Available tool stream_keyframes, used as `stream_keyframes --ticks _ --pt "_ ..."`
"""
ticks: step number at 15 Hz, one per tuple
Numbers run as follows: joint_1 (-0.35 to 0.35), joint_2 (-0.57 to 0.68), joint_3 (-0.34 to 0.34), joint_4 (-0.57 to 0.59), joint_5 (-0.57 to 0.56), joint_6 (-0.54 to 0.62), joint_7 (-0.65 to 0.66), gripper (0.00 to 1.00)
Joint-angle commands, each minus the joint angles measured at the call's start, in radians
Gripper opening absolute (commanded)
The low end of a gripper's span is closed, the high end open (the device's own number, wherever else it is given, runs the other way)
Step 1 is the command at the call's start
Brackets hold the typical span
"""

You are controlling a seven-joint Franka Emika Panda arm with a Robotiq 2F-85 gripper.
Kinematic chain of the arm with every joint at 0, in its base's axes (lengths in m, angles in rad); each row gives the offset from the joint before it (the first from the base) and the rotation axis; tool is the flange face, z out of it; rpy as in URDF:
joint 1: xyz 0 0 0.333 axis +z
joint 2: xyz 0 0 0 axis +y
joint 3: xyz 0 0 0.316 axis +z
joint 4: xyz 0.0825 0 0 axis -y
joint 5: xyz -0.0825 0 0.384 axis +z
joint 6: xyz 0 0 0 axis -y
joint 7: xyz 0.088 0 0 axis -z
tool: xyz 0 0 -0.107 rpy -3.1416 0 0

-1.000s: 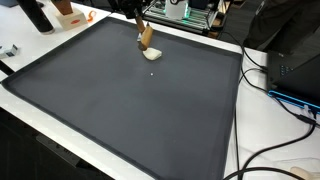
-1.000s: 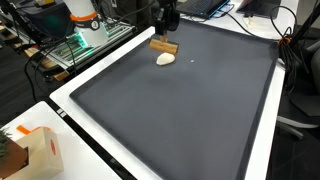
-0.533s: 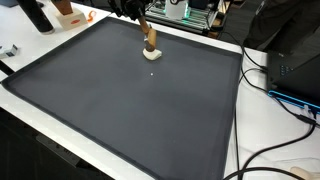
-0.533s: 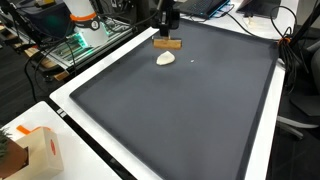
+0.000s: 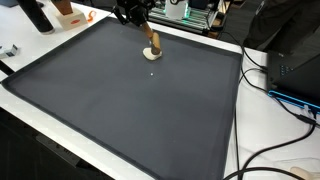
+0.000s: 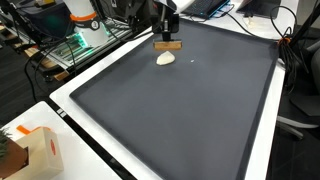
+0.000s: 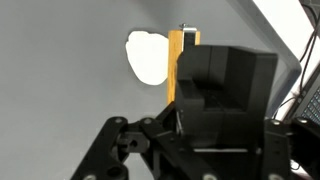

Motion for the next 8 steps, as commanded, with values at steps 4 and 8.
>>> stream_keyframes --ticks 4,8 --pt "-0.02 0.043 0.009 0.0 0.092 0.007 -0.118 0.19" --pt "-0.031 0.076 0.012 0.012 0.137 -0.003 -0.17 0.19"
